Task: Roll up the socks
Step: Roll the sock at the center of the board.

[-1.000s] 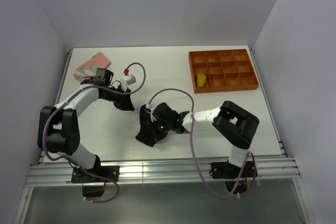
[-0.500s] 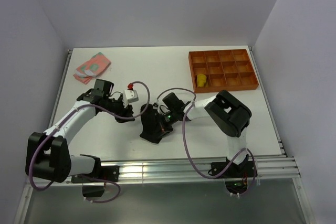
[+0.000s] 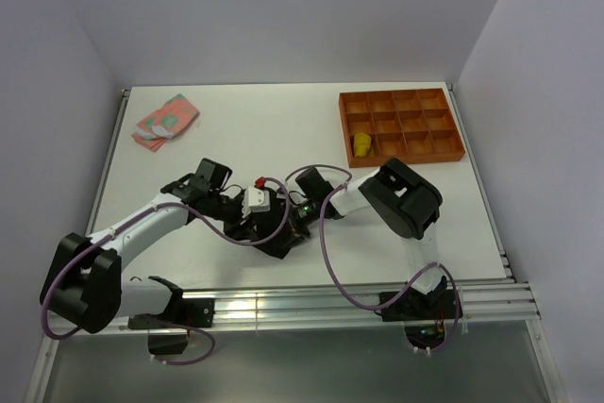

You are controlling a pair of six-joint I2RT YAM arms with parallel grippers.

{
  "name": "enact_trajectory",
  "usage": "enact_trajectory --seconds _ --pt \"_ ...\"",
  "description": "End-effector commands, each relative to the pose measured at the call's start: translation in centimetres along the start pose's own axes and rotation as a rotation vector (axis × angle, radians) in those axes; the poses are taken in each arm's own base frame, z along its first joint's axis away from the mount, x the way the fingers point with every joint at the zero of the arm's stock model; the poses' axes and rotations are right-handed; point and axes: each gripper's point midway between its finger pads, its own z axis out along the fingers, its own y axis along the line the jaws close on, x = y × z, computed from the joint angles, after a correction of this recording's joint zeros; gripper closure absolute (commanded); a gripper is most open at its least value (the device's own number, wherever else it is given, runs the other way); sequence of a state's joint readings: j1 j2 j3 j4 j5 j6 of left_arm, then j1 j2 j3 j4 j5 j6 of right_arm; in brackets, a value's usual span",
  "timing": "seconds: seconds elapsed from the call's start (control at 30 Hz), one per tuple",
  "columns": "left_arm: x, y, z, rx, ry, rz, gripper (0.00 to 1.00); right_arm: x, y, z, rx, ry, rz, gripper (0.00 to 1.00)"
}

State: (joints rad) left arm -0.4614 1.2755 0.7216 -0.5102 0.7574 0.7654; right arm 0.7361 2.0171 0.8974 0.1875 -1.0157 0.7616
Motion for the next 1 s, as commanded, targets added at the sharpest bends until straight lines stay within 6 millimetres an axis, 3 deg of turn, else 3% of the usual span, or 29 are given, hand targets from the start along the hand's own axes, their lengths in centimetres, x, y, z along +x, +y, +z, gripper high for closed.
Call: enact_trajectory --seconds 0.0,0.33,0.5,0.77,0.97 --pt "-1.1 -0.1 0.7 0.024 -0.03 0.062 0.45 0.4 -0.7 0.1 -0.005 0.02 0.079 0.97" --pt "-0.2 -2.3 3.3 0.125 -0.008 0.045 0.45 0.1 -1.2 0.0 0.003 0.021 0.118 0.98" --pt "0.1 -2.4 3.7 0.145 0.01 0.016 0.46 0.2 -1.5 -0.2 0.005 0.021 0.128 0.98" --pt "2.5 -3.2 4.6 0.229 0.093 -0.041 0.48 0.5 -1.8 -0.7 0.009 0.021 0.129 0.99" --pt "2.6 -2.7 4.8 0.207 0.103 -0.056 0.49 0.3 -2.2 -0.9 0.007 0.014 0.137 0.99"
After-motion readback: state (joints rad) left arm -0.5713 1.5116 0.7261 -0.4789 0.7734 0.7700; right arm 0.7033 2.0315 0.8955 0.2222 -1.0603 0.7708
